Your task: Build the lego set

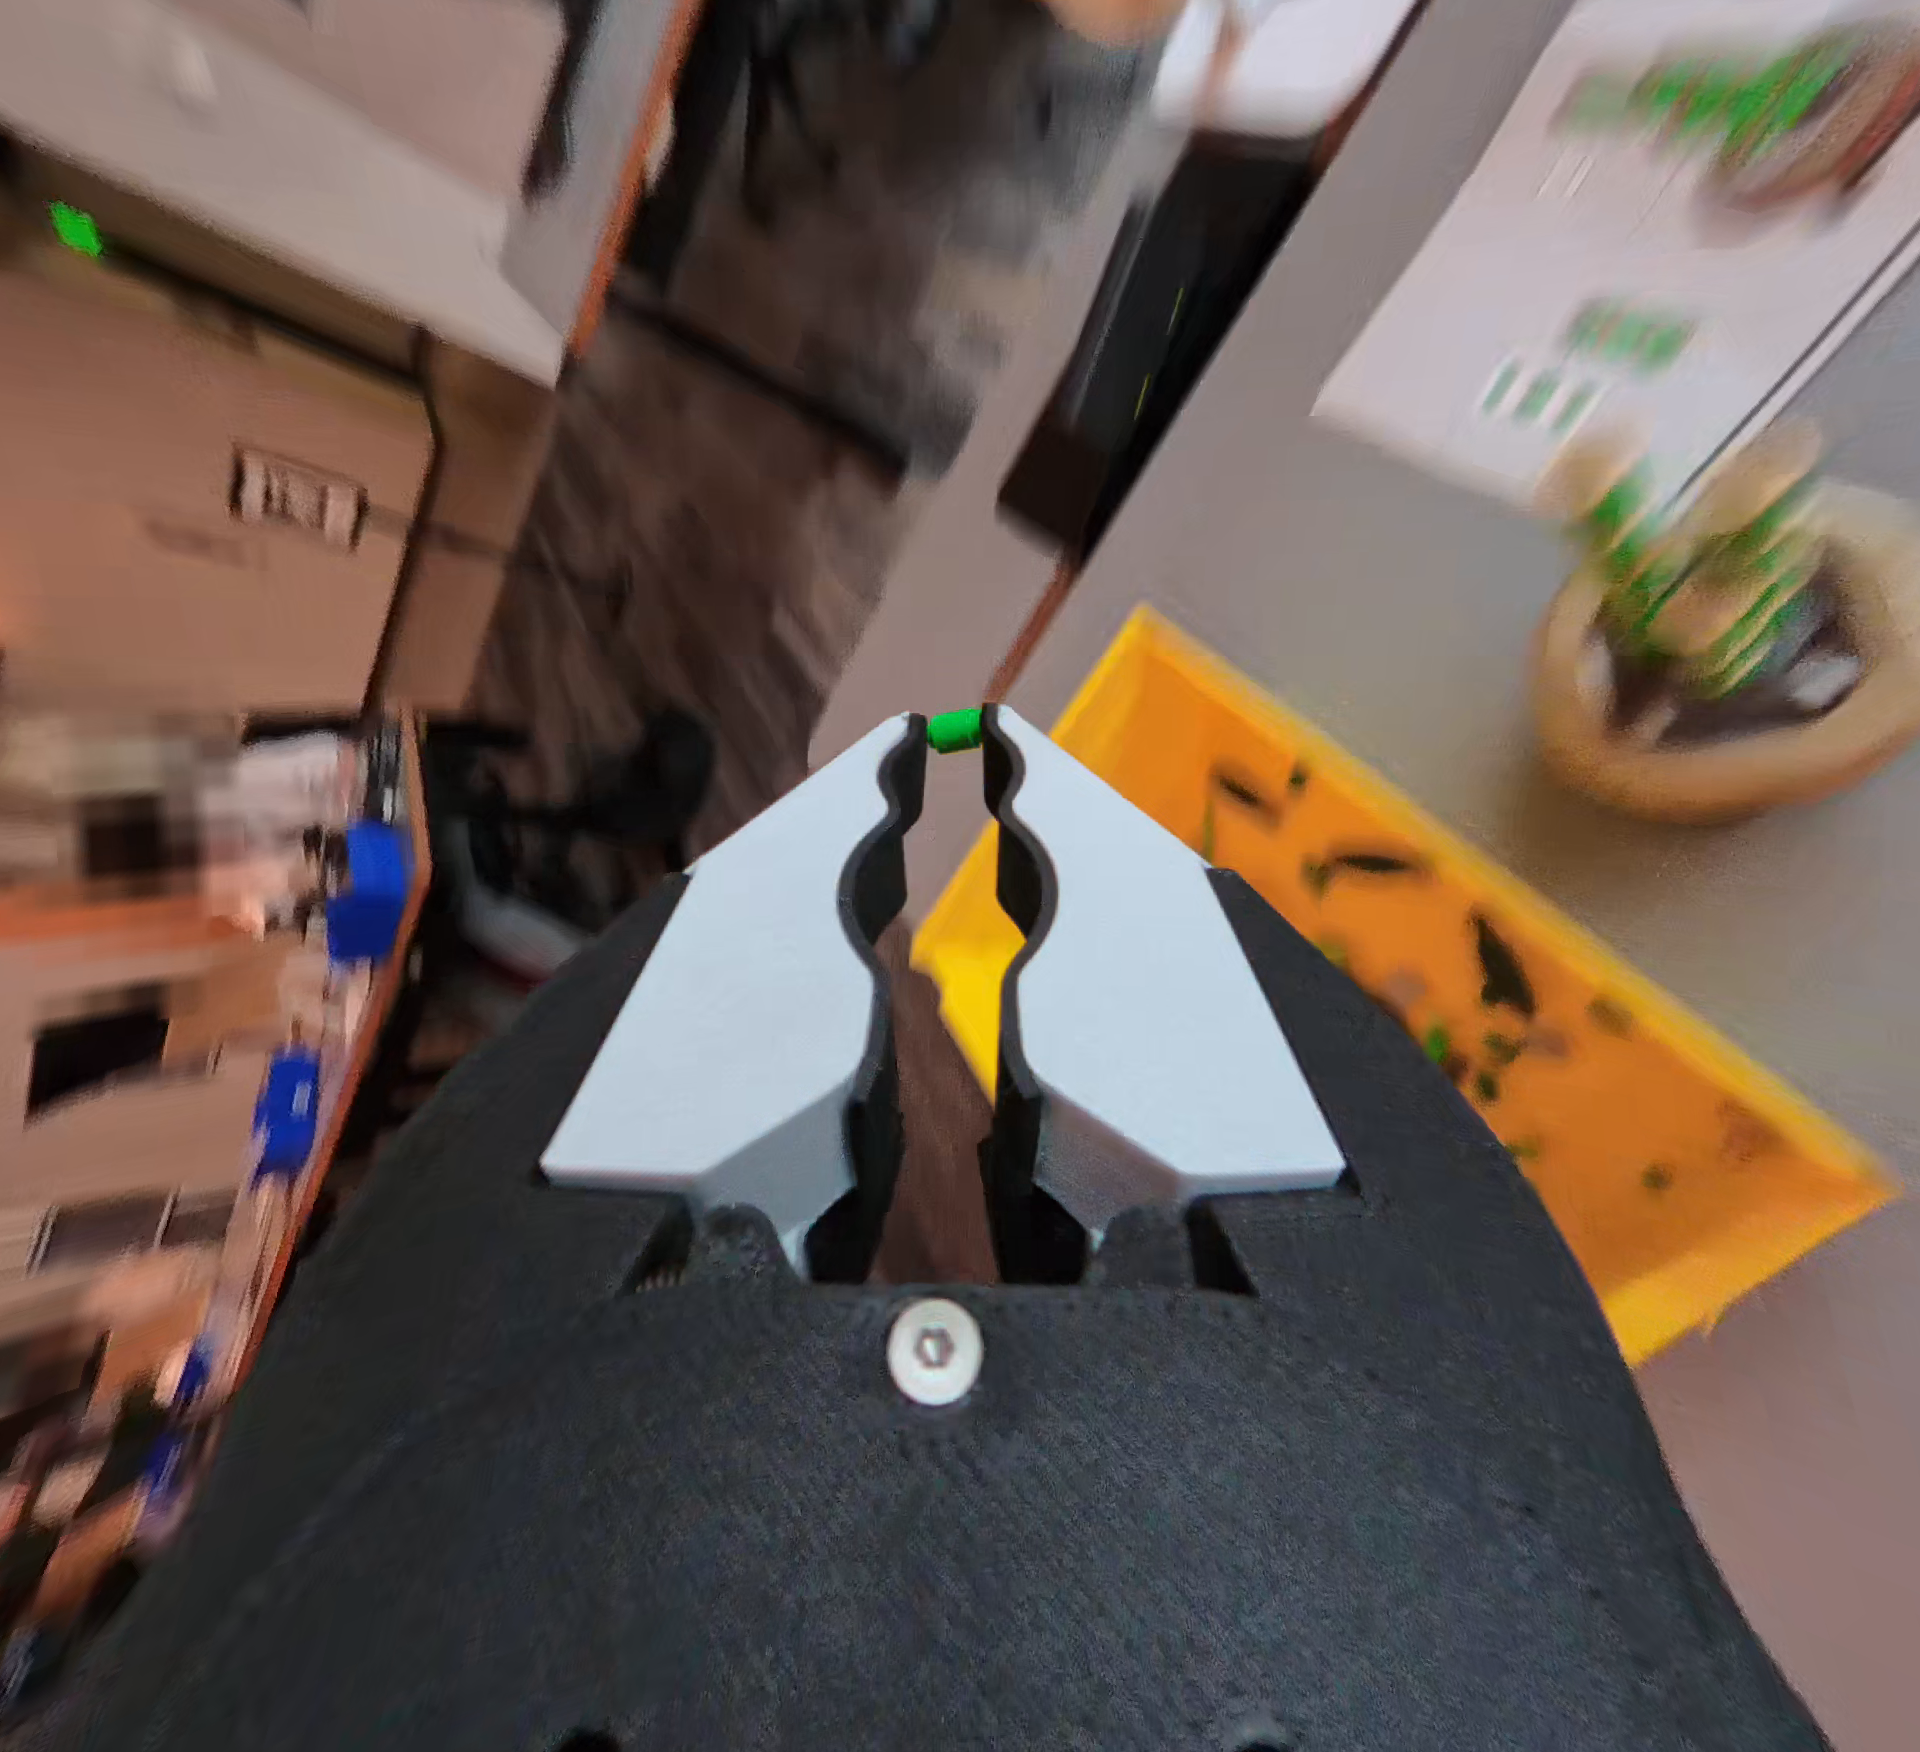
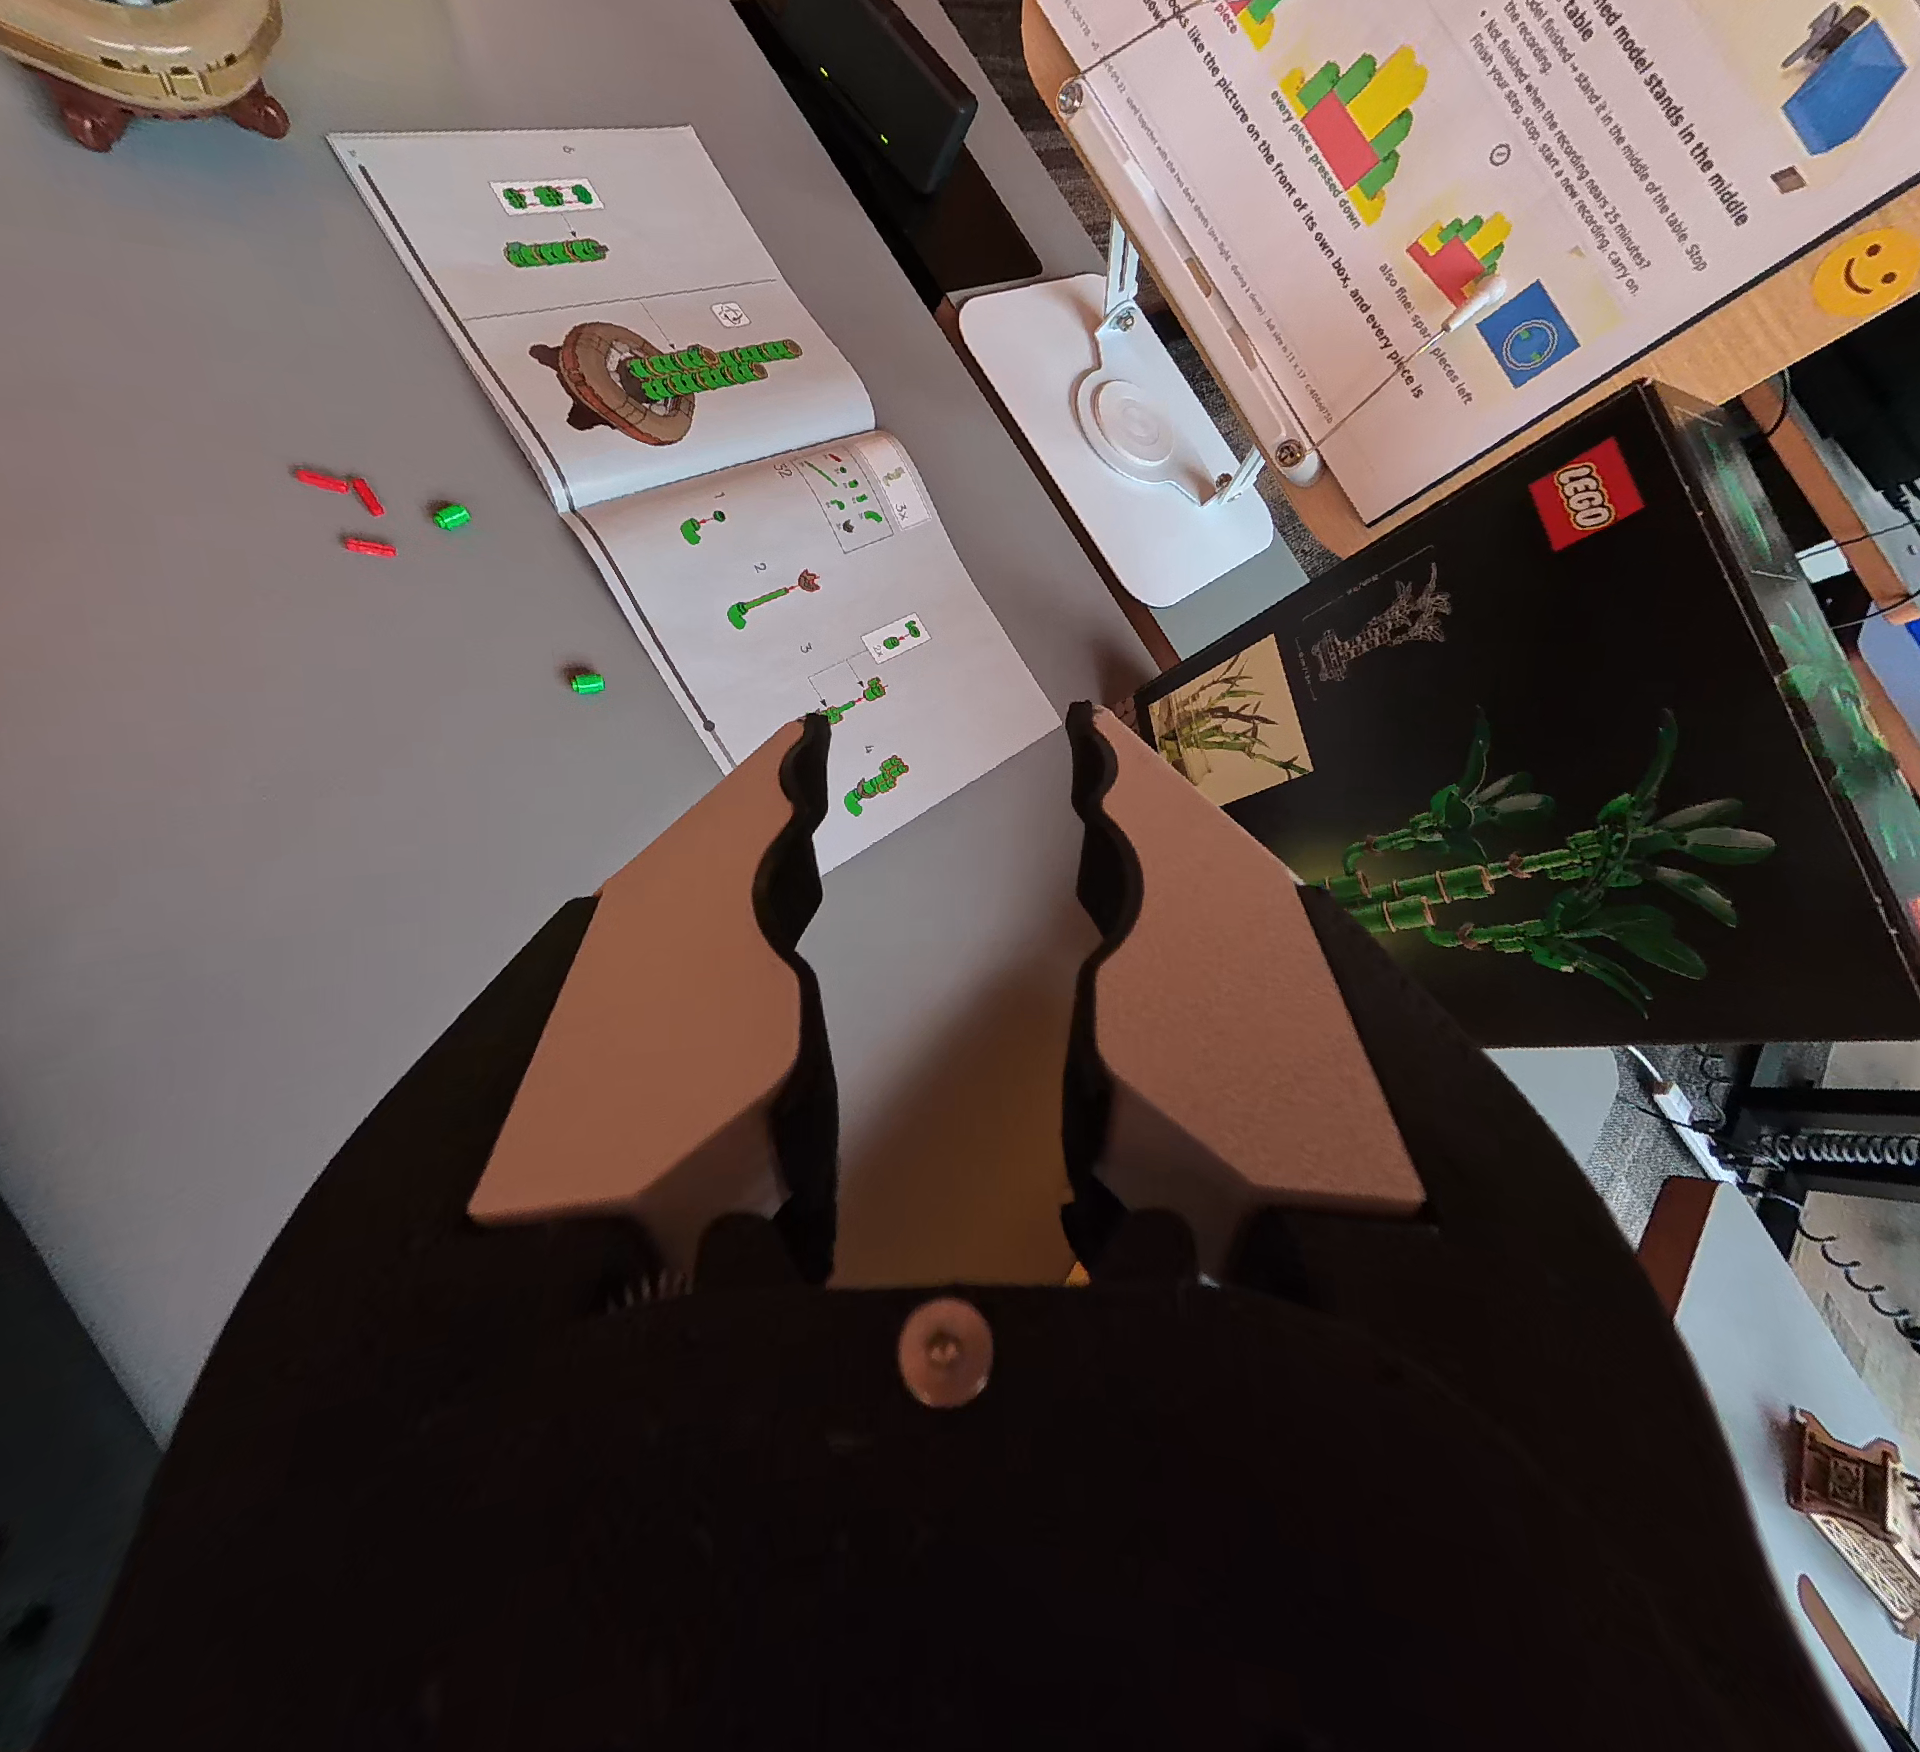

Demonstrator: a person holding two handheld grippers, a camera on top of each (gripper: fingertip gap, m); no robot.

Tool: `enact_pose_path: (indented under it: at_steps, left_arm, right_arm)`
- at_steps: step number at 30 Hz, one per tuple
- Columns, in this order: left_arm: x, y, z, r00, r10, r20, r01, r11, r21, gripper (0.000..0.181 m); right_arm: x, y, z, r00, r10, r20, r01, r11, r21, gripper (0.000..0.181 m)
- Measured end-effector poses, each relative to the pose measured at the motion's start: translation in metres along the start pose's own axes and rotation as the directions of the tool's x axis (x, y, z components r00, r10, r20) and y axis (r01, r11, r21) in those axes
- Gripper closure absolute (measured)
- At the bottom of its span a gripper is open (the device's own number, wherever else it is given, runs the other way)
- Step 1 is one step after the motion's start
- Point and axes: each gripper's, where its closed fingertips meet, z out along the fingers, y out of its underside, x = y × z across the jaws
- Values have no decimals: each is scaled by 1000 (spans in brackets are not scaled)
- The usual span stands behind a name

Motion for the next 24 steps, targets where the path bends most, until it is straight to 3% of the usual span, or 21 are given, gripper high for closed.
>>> enact_pose_path:
  at_steps: [4, 6, 8, 11, 14, 19, 24]
  left_arm:
    - [70, -139, -10, 979, 99, -180, -49, 964, 262, 173]
    - [128, -185, 3, 943, 196, -268, -101, 938, 332, 172]
    - [195, -214, 29, 886, 295, -358, -155, 916, 369, 172]
    - [289, -222, 83, 795, 378, -474, -232, 912, 338, 172]
    - [351, -216, 126, 740, 361, -567, -241, 930, 278, 172]
    - [395, -198, 162, 677, 314, -665, -257, 948, 186, 173]
    - [409, -186, 174, 646, 327, -690, -320, 936, 144, 173]
  right_arm:
    - [0, -1, -1, 1000, -9, 1, 9, 1000, 3, 135]
    - [1, -1, -3, 1000, -11, -2, 11, 1000, 10, 135]
    - [2, -3, -8, 1000, -6, -2, 6, 1000, 28, 135]
    - [2, -4, -14, 1000, -5, -1, 5, 999, 50, 135]
    - [4, -3, -18, 1000, -6, -7, 6, 998, 58, 135]
    - [7, -4, -23, 1000, 7, 1, -7, 996, 89, 135]
    - [9, -6, -23, 1000, 5, 7, -6, 995, 100, 135]
